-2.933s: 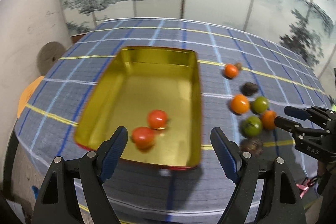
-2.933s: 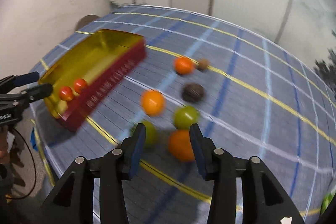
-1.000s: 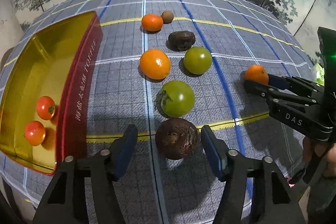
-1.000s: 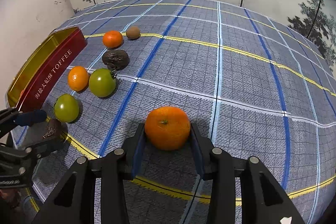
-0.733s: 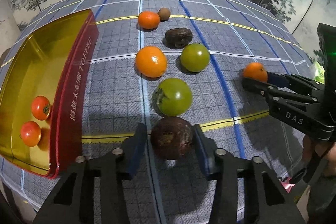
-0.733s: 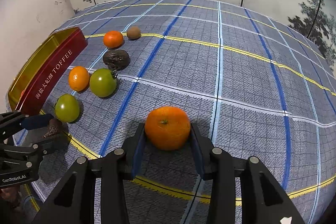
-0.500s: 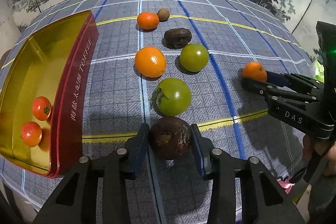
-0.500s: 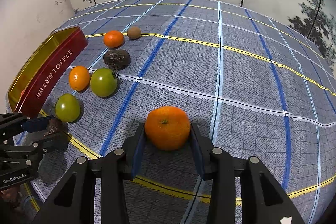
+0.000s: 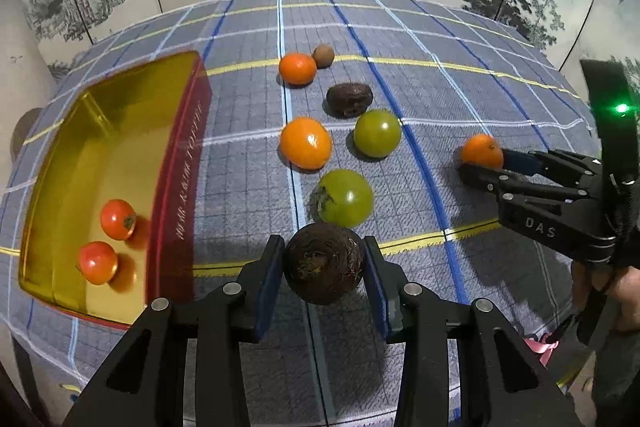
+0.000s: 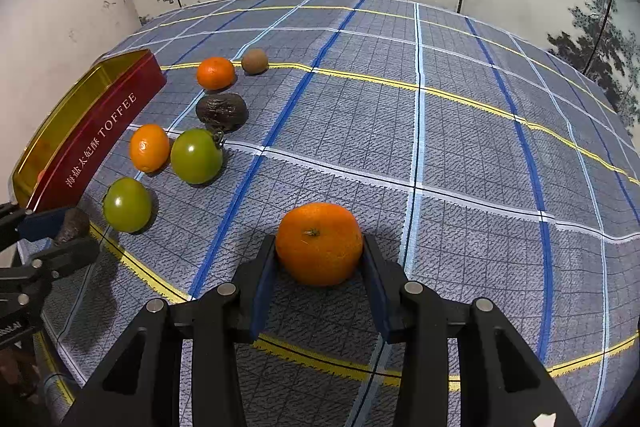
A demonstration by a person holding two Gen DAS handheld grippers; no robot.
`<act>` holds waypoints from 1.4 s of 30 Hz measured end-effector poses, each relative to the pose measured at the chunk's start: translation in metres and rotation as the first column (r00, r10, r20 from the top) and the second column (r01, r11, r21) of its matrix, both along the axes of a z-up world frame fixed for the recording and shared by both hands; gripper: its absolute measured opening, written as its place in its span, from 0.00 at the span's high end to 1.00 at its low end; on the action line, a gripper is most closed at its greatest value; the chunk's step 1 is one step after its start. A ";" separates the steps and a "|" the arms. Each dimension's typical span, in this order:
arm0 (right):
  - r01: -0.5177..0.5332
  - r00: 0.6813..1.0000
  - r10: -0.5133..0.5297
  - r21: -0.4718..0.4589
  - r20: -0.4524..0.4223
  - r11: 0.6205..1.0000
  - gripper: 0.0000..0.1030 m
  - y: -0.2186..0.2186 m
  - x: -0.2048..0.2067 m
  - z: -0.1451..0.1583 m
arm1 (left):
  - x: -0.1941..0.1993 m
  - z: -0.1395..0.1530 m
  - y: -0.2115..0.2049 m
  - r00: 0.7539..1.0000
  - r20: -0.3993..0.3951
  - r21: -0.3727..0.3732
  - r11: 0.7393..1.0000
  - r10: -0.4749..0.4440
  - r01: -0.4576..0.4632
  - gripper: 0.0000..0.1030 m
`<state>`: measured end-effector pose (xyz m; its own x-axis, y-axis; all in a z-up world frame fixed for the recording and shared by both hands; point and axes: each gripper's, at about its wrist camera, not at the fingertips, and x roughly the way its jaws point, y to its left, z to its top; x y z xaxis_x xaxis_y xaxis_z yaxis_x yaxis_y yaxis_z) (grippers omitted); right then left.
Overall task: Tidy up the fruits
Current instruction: 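Carry the passion fruit into the tin with the left gripper and release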
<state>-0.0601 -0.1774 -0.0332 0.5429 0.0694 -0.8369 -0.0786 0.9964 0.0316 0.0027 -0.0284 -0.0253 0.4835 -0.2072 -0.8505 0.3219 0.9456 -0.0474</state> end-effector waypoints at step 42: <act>0.005 1.000 -0.005 -0.008 -0.005 1.000 0.63 -0.002 0.002 0.000 | 0.064 -0.004 0.169 0.920 0.089 0.091 0.917 0.382 -0.389 0.61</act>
<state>-0.0583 -0.1789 -0.0334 0.5388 0.0597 -0.8403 -0.0733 0.9970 0.0238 0.0666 0.1402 -0.0290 0.5656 0.0954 -0.8191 -0.0696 0.9953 0.0679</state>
